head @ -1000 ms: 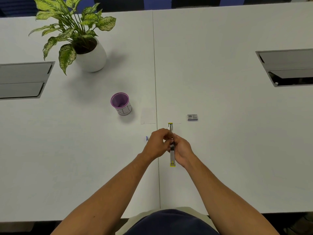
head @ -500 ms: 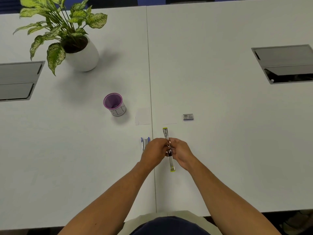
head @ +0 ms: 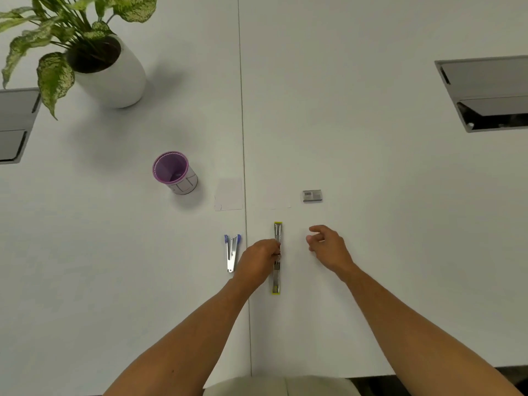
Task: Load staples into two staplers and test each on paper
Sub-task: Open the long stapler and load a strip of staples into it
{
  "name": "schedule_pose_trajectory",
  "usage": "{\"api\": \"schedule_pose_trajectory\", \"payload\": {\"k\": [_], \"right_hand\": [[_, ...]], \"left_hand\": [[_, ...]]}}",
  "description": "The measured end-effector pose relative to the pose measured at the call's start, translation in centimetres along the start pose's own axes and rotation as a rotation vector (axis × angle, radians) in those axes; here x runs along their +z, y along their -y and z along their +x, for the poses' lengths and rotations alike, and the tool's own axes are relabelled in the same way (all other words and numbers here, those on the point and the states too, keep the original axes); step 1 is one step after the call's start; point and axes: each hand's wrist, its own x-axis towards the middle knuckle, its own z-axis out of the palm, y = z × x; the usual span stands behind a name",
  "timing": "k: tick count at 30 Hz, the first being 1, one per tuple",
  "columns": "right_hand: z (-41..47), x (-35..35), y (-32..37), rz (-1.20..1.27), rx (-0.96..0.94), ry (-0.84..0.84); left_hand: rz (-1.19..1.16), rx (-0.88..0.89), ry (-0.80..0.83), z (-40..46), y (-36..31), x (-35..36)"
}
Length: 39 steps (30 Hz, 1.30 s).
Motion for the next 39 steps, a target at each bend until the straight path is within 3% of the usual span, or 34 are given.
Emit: {"api": "schedule_pose_trajectory", "payload": {"k": [9,14,17,26,30,35,39], "right_hand": [[6.1,-1.8,2.3,-0.442,-0.211,-0.15],[8.4,-1.7,2.7,-0.772,-0.271,-0.094],[8.9,-1.6,2.3,-0.844,-0.327,-0.099],[6.5,-1.1,1.0,-0.784,-0.402,-0.166],[4.4,-0.1,0.8,-0.541,-0.399,-0.164],[1.1,1.2,0.6,-0.247,-0.377,-0.165],[-1.0,1.6,1.7,-0.09,-0.405,-0.089]], "left_hand": [[0.05,0.135,-0.09,1.3,0.3,0.9],[0.072,0.15,-0.129,1.0,0.5,1.1],[0.057,0.103,-0.108,0.9,0.6,1.4],[0.014,0.09,-0.122,0.8,0.3,0.9],[0.028,0.121,-0.13,0.2,0.7,0.5],[0.032,0.145,-0.253,-0.9,0.5,-0.5],[0.066,0.191,-0.244,-1.1,-0.2,-1.6]]}}
